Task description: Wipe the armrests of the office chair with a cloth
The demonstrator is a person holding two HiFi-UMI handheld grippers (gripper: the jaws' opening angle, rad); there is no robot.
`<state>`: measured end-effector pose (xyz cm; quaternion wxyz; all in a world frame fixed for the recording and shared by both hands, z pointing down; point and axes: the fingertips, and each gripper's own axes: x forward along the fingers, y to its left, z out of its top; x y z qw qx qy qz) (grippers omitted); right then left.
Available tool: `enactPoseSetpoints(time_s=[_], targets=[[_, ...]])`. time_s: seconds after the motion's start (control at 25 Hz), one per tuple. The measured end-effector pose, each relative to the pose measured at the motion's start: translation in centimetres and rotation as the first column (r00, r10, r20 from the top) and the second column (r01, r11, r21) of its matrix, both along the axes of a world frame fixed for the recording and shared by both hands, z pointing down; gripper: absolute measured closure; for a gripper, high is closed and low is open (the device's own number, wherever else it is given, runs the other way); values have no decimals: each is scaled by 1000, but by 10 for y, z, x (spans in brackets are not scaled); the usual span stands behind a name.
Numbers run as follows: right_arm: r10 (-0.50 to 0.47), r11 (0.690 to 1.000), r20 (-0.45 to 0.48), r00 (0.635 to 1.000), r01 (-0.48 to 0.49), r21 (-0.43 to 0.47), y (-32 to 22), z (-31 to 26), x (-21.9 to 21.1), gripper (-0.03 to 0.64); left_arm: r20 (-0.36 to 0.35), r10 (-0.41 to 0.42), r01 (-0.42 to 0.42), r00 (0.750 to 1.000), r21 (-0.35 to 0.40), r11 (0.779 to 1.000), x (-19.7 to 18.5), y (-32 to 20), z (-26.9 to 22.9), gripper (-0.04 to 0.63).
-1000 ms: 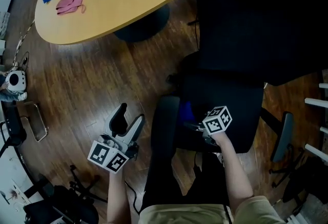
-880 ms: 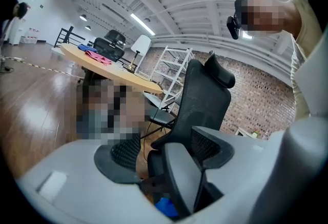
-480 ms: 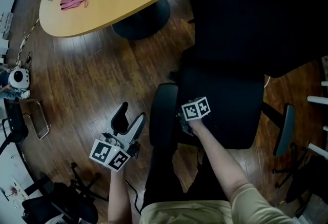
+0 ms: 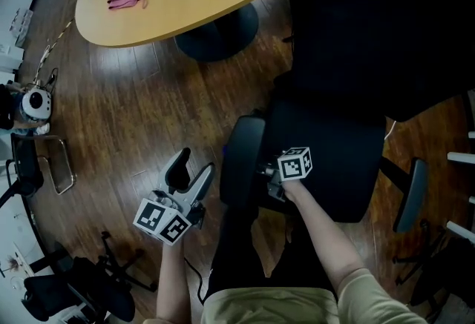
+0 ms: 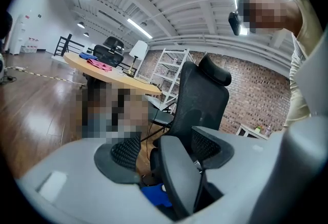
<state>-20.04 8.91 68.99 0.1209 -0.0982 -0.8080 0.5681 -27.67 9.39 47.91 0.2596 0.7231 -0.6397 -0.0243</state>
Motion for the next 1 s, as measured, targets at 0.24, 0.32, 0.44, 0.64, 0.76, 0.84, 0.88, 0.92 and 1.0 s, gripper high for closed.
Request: enactPoseSetpoints(time_s=[0.24, 0.32, 0.44, 0.64, 0.76, 0.84, 0.88, 0.92, 1.0], targets=[[-44, 999, 206, 978, 39, 25, 13, -60, 9, 606, 10, -9, 8, 1000, 10, 1000, 8, 3, -16, 296], [-18, 1000, 221, 975, 16, 11, 6, -61, 16, 604, 21, -12, 12, 1000, 12, 1000, 11, 5, -22, 296], [32, 998, 176, 984, -40, 41, -10, -61, 28, 603, 39, -18, 18, 999, 11, 1000, 15, 10, -29, 296], [144, 964, 101, 985, -162, 209, -44, -113, 98, 603, 63, -48, 46, 997, 36, 998, 49, 14, -66, 299], [217, 911, 85, 973, -233, 341, -60, -182, 168, 603, 66, -80, 77, 995, 59, 995, 89, 21, -106, 302], [289, 842, 72, 955, -289, 456, -80, -234, 215, 603, 67, -90, 84, 994, 92, 992, 119, 15, -140, 304], [328, 790, 66, 942, -312, 528, -92, -262, 237, 603, 68, -85, 77, 994, 116, 990, 135, 8, -158, 304], [367, 727, 63, 928, -328, 603, -102, -290, 258, 603, 72, -74, 63, 995, 142, 988, 153, 1, -178, 304], [430, 589, 72, 900, -340, 733, -111, -349, 296, 603, 88, -45, 28, 995, 189, 981, 189, -10, -220, 304]])
